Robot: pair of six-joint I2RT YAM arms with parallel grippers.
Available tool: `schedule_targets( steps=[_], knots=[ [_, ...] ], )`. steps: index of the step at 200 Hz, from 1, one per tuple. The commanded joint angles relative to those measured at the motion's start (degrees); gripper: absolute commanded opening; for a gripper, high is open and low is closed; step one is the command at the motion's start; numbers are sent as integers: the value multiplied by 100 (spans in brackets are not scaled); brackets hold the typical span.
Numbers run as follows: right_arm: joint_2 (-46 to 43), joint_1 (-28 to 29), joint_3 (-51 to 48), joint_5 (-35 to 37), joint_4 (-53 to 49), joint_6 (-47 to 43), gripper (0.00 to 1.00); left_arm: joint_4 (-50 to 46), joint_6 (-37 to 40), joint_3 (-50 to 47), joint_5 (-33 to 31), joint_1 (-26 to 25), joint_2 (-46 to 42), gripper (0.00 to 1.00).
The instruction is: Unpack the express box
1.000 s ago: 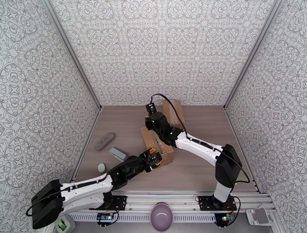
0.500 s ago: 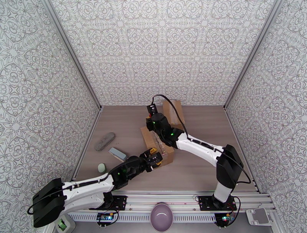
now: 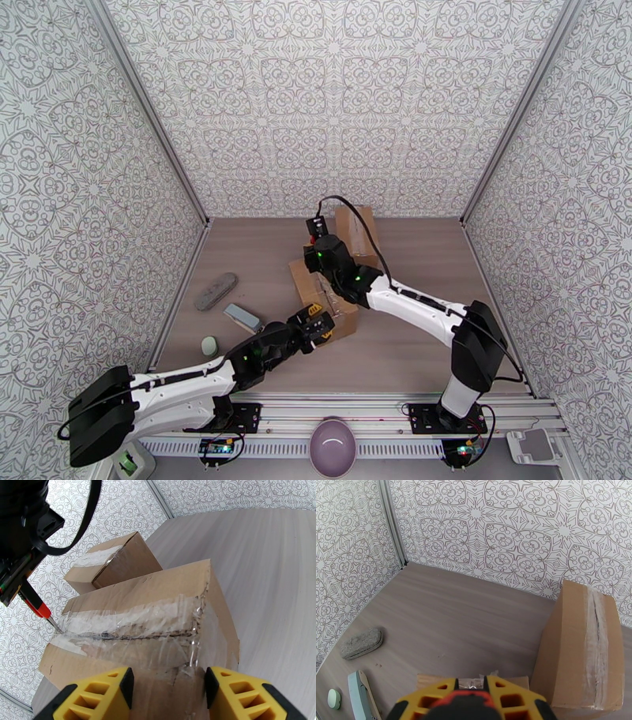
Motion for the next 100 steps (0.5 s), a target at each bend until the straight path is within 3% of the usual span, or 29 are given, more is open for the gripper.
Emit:
schedule_targets(
  steps=[1, 100],
  knots=[
    [-275, 3, -188, 4, -335, 67, 0, -13, -154, -8, -558, 28, 106, 53],
    [-543, 76, -375, -56, -542, 338, 0, 365, -369, 65, -1111, -55, 376, 53]
  ],
)
